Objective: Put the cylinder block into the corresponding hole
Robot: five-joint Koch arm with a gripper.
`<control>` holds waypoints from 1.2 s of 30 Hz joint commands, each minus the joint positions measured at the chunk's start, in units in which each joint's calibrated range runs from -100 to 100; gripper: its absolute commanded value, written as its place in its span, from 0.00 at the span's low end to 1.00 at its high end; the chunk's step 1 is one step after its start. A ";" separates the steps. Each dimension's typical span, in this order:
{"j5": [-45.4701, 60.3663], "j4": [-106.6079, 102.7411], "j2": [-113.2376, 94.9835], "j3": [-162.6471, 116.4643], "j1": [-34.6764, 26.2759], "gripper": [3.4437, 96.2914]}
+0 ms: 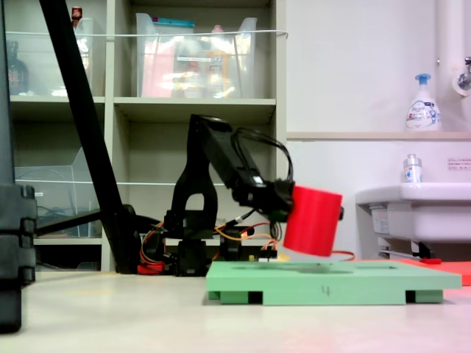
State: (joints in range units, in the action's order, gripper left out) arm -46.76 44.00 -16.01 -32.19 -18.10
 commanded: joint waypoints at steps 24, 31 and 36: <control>0.63 9.68 22.99 17.73 1.32 0.22; 0.44 9.78 27.46 19.93 1.32 0.22; 0.39 10.74 28.16 19.83 1.17 0.23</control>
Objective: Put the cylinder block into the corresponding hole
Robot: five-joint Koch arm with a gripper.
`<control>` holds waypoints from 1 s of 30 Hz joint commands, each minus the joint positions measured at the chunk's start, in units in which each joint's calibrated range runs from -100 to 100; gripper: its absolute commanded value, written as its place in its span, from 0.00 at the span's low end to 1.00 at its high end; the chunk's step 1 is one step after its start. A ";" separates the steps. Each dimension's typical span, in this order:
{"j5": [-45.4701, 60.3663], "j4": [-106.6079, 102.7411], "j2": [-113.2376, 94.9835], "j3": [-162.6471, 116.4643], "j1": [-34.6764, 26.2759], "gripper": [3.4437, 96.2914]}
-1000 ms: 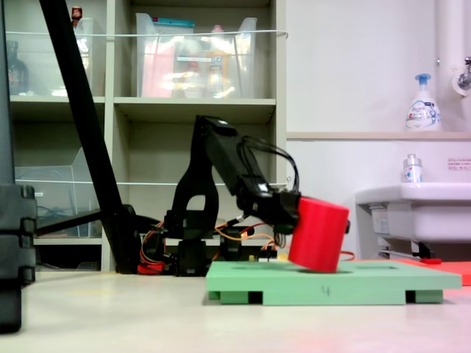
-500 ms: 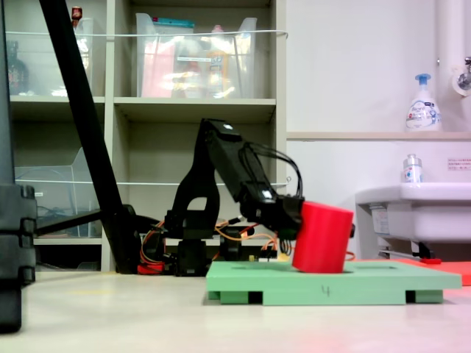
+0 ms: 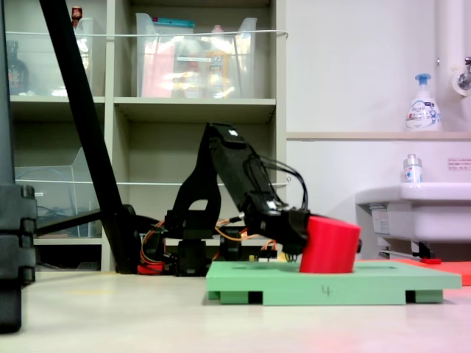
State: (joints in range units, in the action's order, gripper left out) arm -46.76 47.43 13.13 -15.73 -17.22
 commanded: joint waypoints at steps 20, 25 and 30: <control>2.74 5.87 -24.72 -11.49 0.73 0.85; 5.08 -9.06 -47.63 -10.19 1.27 0.84; 21.25 -18.59 -75.28 -14.28 4.49 0.48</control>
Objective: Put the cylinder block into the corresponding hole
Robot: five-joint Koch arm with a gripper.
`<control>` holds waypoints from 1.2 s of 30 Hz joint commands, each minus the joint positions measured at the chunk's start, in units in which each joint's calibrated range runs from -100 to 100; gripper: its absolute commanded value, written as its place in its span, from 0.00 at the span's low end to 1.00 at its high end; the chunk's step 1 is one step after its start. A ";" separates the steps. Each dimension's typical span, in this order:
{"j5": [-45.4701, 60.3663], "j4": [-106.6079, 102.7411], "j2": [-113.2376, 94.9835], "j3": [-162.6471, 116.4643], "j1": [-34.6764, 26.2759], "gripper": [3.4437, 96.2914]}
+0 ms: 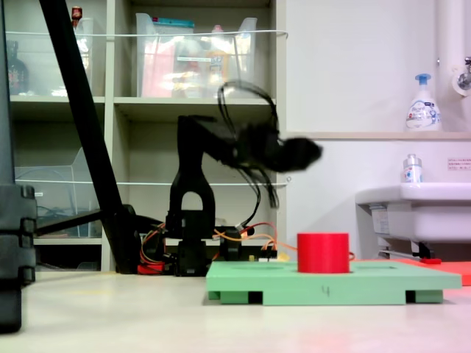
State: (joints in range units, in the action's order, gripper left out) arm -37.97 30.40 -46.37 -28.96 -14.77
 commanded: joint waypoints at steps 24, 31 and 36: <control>35.41 -24.86 -53.63 -69.95 13.38 0.46; 35.41 -27.65 -53.63 -71.04 13.43 0.46; 35.41 -29.58 -53.63 -71.04 13.38 0.46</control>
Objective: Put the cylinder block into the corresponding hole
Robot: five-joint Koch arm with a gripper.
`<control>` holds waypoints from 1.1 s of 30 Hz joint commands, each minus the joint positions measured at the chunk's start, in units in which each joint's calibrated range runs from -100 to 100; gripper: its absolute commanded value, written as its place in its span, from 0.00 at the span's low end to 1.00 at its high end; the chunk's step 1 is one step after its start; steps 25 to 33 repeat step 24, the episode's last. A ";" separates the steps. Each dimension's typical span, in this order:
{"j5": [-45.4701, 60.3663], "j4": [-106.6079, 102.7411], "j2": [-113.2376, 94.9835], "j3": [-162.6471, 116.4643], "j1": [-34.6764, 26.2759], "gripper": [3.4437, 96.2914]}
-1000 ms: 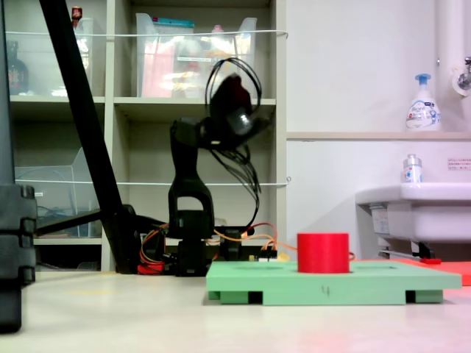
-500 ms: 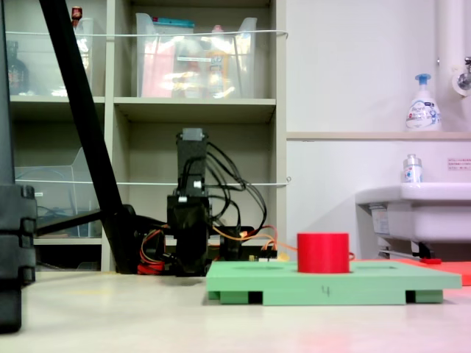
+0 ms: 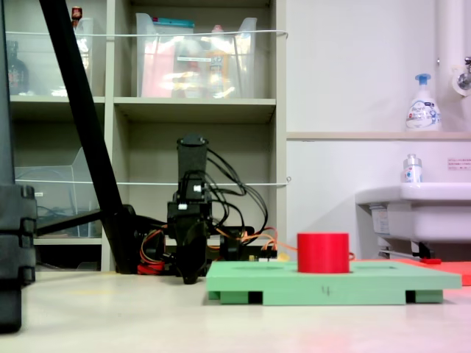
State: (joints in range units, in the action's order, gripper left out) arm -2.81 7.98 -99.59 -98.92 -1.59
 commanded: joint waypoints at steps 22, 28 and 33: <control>0.20 -6.87 -0.41 -1.08 0.15 0.50; 0.20 -6.87 -0.41 -1.08 0.15 0.50; 0.20 -6.87 -0.41 -1.08 0.15 0.50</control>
